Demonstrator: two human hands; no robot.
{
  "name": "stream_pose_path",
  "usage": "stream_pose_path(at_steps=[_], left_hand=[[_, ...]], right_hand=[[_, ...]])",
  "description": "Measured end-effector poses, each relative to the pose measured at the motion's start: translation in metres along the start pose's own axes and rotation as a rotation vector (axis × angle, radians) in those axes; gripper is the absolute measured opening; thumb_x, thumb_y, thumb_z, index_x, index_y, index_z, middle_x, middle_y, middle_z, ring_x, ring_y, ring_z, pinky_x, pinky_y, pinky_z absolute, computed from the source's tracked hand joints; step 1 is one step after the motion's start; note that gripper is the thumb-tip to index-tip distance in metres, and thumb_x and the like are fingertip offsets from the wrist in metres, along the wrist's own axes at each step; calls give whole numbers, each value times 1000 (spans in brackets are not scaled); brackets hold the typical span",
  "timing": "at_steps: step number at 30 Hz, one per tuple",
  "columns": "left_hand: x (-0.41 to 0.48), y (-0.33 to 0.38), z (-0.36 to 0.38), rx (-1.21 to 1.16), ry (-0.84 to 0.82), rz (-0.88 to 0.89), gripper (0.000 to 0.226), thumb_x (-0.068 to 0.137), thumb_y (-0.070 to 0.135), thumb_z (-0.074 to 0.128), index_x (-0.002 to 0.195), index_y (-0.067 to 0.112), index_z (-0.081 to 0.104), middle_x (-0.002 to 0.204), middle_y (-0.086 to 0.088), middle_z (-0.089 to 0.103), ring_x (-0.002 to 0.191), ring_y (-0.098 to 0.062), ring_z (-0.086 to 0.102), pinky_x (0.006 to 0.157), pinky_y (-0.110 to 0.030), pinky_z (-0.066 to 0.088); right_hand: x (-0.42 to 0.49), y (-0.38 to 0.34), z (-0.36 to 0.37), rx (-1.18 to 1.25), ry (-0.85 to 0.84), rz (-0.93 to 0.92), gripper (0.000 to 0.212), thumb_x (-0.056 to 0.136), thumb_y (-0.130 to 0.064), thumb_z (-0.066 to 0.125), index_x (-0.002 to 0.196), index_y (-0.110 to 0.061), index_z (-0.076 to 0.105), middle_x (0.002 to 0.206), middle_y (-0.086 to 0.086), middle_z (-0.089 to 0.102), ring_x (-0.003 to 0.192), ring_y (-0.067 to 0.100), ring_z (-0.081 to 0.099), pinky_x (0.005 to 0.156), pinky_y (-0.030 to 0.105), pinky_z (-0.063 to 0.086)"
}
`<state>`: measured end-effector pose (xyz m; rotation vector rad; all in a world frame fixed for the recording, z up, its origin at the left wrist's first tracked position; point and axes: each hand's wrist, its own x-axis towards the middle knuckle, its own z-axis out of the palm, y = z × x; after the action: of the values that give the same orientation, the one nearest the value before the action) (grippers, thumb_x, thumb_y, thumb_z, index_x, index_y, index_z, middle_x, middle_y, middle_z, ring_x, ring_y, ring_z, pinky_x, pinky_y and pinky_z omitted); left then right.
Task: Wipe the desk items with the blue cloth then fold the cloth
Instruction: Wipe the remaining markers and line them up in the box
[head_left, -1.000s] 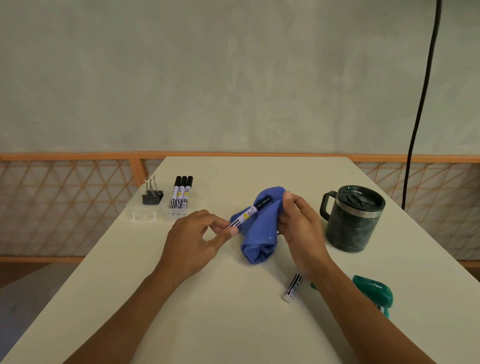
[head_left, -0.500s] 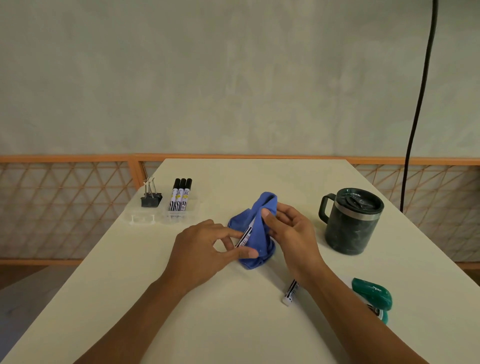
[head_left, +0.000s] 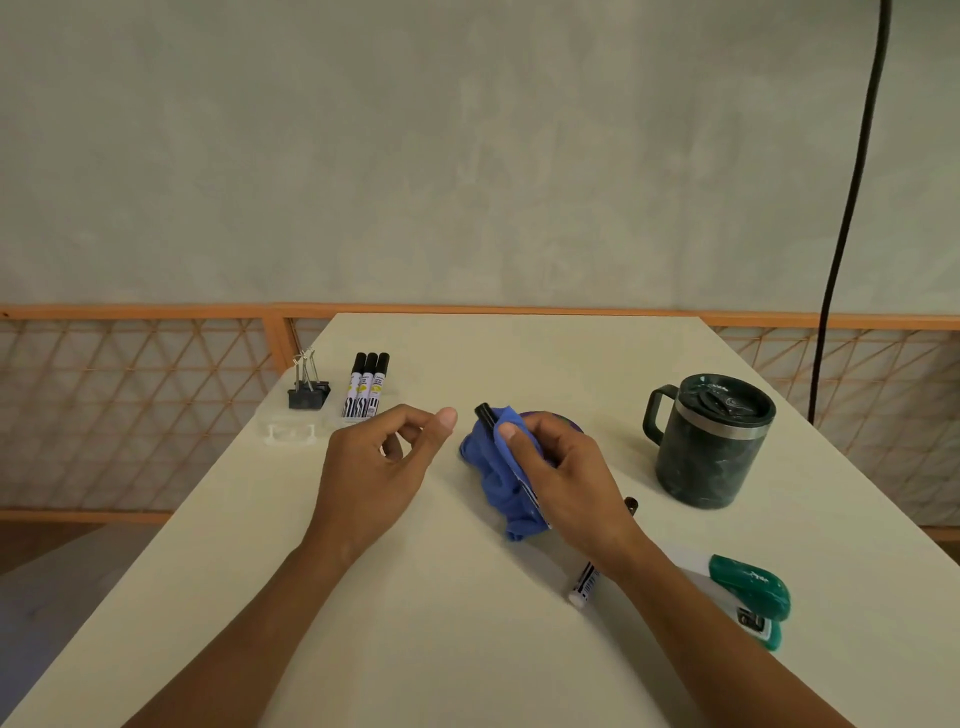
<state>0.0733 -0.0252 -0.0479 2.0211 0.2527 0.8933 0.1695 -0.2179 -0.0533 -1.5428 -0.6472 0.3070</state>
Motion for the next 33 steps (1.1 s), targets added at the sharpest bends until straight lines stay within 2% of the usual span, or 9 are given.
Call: stream_pose_path(at_steps=[5,9,12,17,21,24,27,30,33], left_hand=[[-3,3,3,5,-77,-54,38,98,62,67,84,29,80,70,5,68,63,-31,54,61,-30,43],[-1,0,4,-1,-88,-36,34,98,58,69,82,30,80,71,6,70,61,-32,52,59,-32,42],[0,-2,2,-54,-114,-69,32,97,53,72,79,29,81,70,6,71,56,-22,45,56,-23,38],[4,-4,1,-197,-135,-188,30,96,48,76,79,25,83,77,-2,75,63,-17,44,61,-27,37],[7,-2,-2,-230,-104,-223,27,98,40,77,78,23,82,82,3,78,67,-17,49,66,-31,39],[10,-6,-4,-247,-104,-216,11,99,28,77,92,26,85,87,2,80,85,-39,62,78,-32,45],[9,-8,-3,-223,-166,-166,10,101,30,74,102,27,84,92,1,81,103,-46,66,92,-50,53],[7,-4,-3,-186,-196,-159,24,100,48,72,98,27,83,93,4,81,99,-37,68,95,-52,52],[8,-4,-6,-222,-189,-114,17,96,43,77,100,28,83,96,3,81,90,-42,62,88,-51,55]], right_hand=[[-4,-1,1,-136,-11,-68,31,102,-45,68,86,-19,69,71,4,64,60,17,55,56,34,50],[-3,0,3,-198,-20,-99,32,100,-45,70,78,-23,65,66,-8,58,59,12,50,60,23,44],[-3,0,2,-227,-30,-104,32,98,-47,70,78,-24,65,67,-9,57,60,11,50,60,21,43],[-3,0,3,-210,-40,-91,28,99,-46,71,85,-22,70,77,8,64,63,13,54,62,27,47],[-2,-2,-2,-203,-66,-49,27,100,-45,71,88,-21,72,71,-5,61,62,12,54,62,28,47],[-1,-1,-5,-233,-83,-22,25,100,-48,71,82,-30,71,68,-9,58,60,12,51,58,28,45],[-3,-1,-3,-306,-96,-63,31,102,-46,67,71,-45,65,61,-16,52,55,6,45,54,19,39],[-4,1,-2,-363,-114,-81,28,105,-47,62,79,-36,64,63,-13,49,54,7,43,49,23,40],[-4,3,2,-479,-144,-128,36,108,-49,56,87,-20,61,64,-8,46,55,9,41,55,32,40]])
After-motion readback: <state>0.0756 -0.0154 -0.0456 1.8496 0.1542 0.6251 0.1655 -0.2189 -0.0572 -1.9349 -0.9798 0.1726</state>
